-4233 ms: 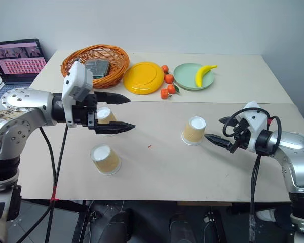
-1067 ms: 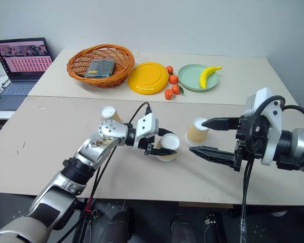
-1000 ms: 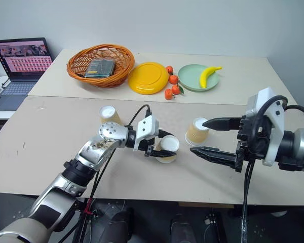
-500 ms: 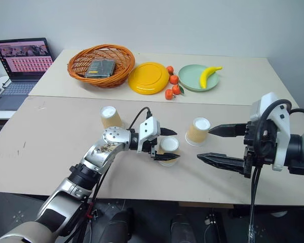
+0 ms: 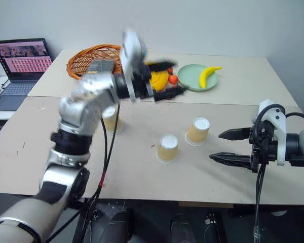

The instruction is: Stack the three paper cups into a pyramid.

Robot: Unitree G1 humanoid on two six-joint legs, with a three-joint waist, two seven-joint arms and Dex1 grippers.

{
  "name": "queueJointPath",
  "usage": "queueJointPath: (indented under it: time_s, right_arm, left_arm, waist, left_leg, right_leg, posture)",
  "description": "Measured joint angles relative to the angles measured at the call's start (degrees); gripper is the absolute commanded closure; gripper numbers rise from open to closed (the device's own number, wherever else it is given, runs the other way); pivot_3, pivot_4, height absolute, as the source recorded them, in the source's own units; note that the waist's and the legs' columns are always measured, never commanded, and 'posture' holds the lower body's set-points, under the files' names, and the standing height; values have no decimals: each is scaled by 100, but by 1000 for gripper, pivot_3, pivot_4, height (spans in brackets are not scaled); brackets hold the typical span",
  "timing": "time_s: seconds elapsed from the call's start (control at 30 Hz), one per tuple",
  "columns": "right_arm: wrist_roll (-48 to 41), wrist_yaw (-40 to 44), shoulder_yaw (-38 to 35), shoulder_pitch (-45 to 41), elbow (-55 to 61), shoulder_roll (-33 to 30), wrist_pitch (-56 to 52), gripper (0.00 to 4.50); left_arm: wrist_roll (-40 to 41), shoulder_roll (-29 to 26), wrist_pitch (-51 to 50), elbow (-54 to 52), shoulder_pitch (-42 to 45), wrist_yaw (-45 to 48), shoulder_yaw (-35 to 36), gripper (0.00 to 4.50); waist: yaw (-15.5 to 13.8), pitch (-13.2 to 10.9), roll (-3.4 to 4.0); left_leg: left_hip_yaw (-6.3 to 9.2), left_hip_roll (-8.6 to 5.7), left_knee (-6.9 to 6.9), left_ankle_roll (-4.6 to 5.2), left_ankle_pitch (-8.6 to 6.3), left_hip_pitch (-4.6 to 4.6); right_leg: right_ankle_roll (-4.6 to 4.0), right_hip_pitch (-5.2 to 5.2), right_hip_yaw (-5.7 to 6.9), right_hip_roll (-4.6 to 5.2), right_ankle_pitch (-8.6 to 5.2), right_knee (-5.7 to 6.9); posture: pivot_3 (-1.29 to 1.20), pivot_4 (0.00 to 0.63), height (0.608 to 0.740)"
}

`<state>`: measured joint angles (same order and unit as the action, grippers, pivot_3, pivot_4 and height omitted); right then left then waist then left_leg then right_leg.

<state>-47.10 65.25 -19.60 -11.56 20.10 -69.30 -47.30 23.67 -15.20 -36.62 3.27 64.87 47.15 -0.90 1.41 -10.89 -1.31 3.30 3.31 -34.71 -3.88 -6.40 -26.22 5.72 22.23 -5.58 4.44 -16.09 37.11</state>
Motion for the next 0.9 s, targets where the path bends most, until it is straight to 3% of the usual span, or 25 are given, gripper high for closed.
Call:
queueJointPath:
  time_s: [0.1,0.2,0.23,0.33,0.4,0.57,0.7,0.9]
  right_arm:
    - [140,141,315,-280,-177,6,131,0]
    - [321,386,764,-648,-435,85,310,0]
    - [484,557,1053,-965,-680,187,451,0]
    - [853,839,1583,-1458,-1139,353,691,0]
    - [1020,1004,1832,-1722,-1375,459,798,0]
    - [1511,1605,2358,-2656,-2163,629,1129,0]
    - [1776,1946,2571,-3057,-2501,678,1254,0]
    - [1869,2132,2576,-3273,-2486,689,1198,0]
  left_arm:
    - [-20,-323,-167,0,44,-312,212,52]
    - [-160,-1005,-340,-193,-156,-584,483,52]
    - [-243,-1419,-481,-542,-500,-800,708,52]
    - [-347,-1781,-868,-1167,-1231,-1324,1235,52]
    - [-337,-1805,-1052,-1574,-1595,-1555,1383,52]
    - [-47,-1467,-1067,-3028,-3717,-1852,2253,52]
    - [39,-1211,-535,-3295,-4958,-1802,2356,52]
    - [-88,-1023,251,-3286,-5343,-1893,2185,52]
  waist:
    - [68,-2,5]
    - [141,-3,6]
    - [183,-2,7]
    - [184,-4,5]
    - [132,-5,2]
    - [80,-5,4]
    - [28,-7,0]
    - [-43,-5,1]
  left_leg:
    - [1,1,4,0,1,3]
    - [-3,1,4,-1,1,5]
    - [-3,3,5,-1,1,6]
    - [-1,3,4,-1,1,5]
    - [-1,2,-1,-1,1,1]
    - [-7,4,6,-3,0,1]
    - [-4,7,0,-4,0,0]
    - [-8,8,-4,-8,2,3]
  right_leg:
    - [-1,2,0,-2,0,3]
    - [-1,2,-6,-1,1,4]
    - [-3,2,-7,-2,2,3]
    - [-7,1,-2,-1,4,6]
    - [-15,1,-1,0,11,5]
    - [-41,4,-1,2,24,4]
    - [-48,4,4,-1,28,1]
    - [-47,4,2,-1,31,2]
  posture:
    - [0,150,732]
    - [0,150,732]
    - [0,150,732]
    - [0,150,732]
    - [0,150,732]
    - [0,150,732]
    - [0,150,732]
    - [0,150,732]
